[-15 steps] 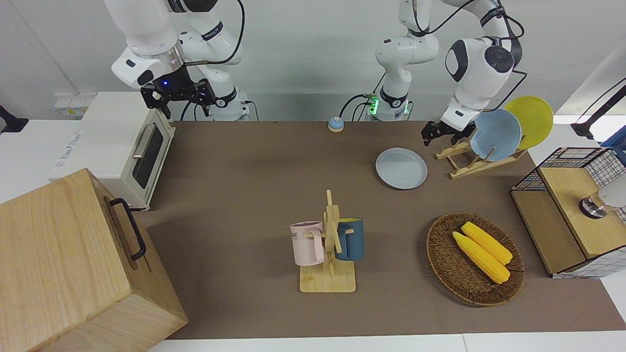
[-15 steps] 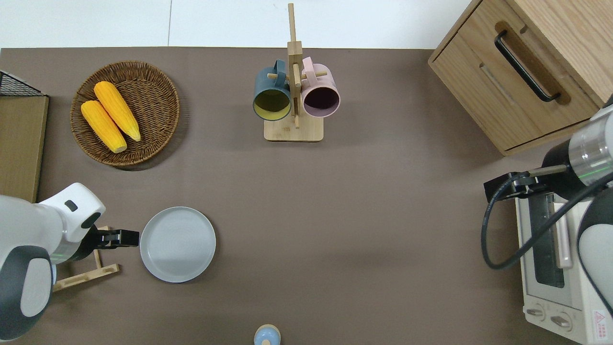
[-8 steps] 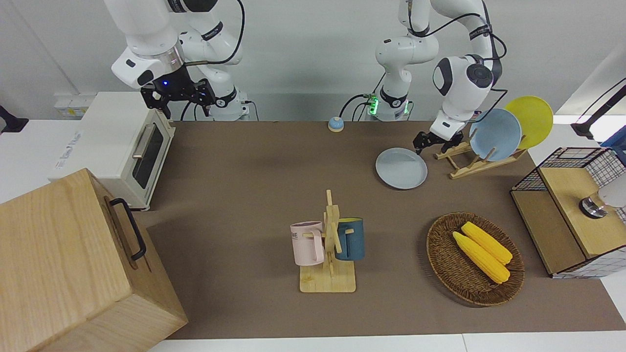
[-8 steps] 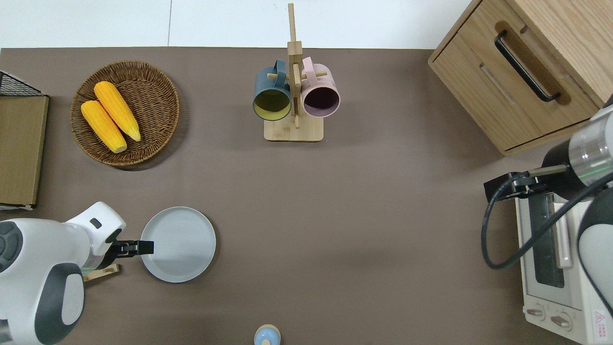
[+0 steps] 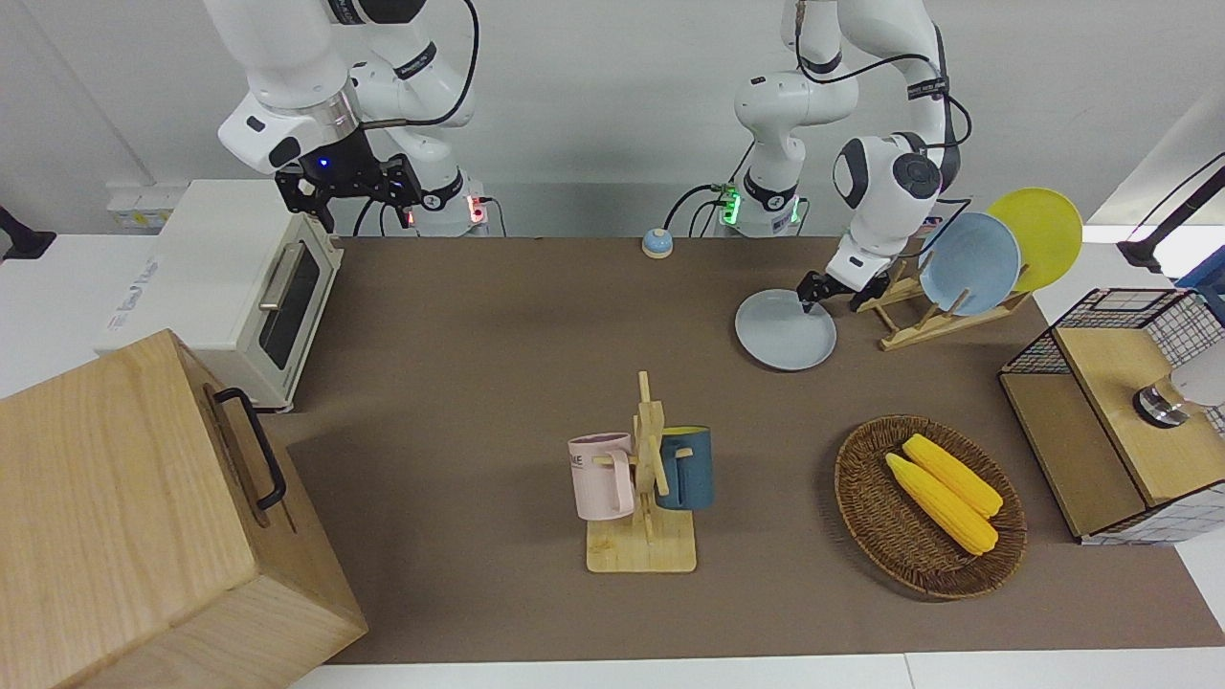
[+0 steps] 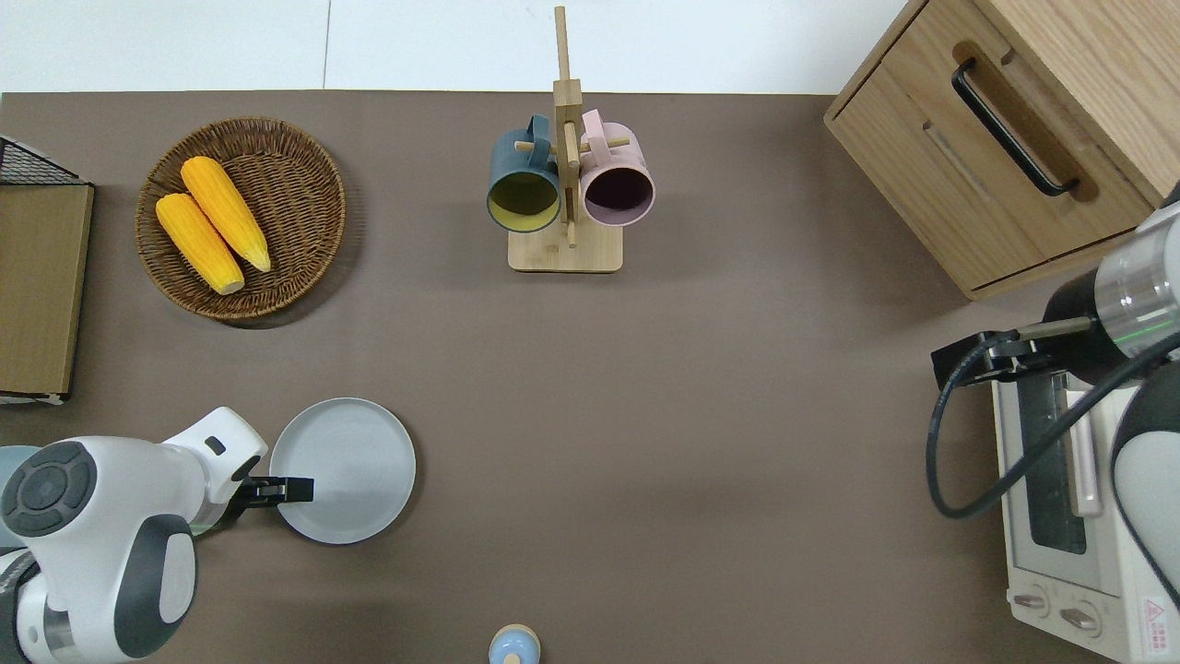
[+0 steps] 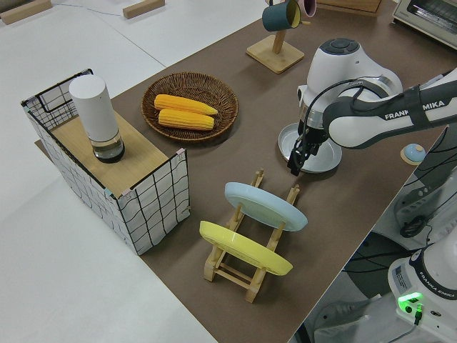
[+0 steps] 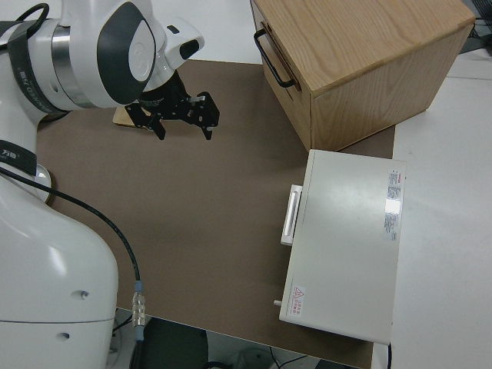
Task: Pick gray plate from table and place it on lower plate rack with left arm
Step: 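Close the left gripper on the gray plate's rim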
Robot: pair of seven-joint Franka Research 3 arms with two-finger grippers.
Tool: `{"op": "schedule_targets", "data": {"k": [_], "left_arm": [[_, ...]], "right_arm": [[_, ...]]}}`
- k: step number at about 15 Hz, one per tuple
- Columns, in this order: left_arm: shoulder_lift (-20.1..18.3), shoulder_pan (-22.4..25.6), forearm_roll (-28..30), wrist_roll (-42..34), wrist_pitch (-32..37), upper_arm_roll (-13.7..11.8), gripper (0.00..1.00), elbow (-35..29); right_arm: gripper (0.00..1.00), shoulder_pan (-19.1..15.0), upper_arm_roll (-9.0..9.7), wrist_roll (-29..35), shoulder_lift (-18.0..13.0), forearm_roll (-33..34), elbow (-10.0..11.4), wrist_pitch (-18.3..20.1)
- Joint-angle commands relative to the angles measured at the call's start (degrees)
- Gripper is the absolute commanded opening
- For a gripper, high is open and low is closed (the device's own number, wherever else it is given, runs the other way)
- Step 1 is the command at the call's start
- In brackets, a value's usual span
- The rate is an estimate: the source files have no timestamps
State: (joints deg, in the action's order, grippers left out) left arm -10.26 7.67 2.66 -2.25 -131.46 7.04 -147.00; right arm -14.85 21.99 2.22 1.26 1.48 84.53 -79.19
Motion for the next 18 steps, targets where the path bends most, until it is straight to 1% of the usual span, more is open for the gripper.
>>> {"op": "schedule_targets", "data": {"k": [1,4,5,6,7,8,10,11,18], "left_arm": [[2.08,-0.2,1.12,-1.09,-2.92,-0.1,0.99,-0.57],[2.61,-0.11,1.12,-1.09,-3.62,-0.1,0.99,-0.48],[2.87,-0.02,1.12,-1.09,-4.15,-0.1,0.92,-0.57],[3.48,-0.02,1.12,-1.09,-4.59,-0.1,0.7,-0.48],[3.66,0.07,1.12,-1.09,-4.76,-0.1,0.41,-0.48],[3.58,0.15,1.12,-1.09,-4.68,-0.1,0.22,-0.48],[3.58,0.16,1.12,-1.09,-4.68,-0.1,0.01,-0.4],[3.66,0.07,1.12,-1.09,-4.68,-0.1,0.0,-0.39],[3.4,-0.28,1.12,-1.0,-3.98,-0.01,0.0,0.22]], "right_arm": [[0.983,-1.32,1.21,0.68,-0.12,0.37,-0.41,0.62],[0.983,-1.32,1.21,0.68,-0.12,0.37,-0.41,0.62],[0.983,-1.32,1.13,0.68,-0.12,0.37,-0.41,0.62],[0.983,-1.32,1.21,0.68,-0.12,0.37,-0.41,0.7],[0.983,-1.32,1.21,0.68,-0.12,0.37,-0.41,0.62],[0.983,-1.32,1.13,0.68,-0.12,0.37,-0.41,0.62],[0.983,-1.32,1.13,0.68,-0.2,0.37,-0.33,0.62],[0.983,-1.32,1.21,0.68,-0.2,0.37,-0.41,0.62],[0.983,-1.32,1.21,0.68,-0.12,0.37,-0.41,0.7]]}}
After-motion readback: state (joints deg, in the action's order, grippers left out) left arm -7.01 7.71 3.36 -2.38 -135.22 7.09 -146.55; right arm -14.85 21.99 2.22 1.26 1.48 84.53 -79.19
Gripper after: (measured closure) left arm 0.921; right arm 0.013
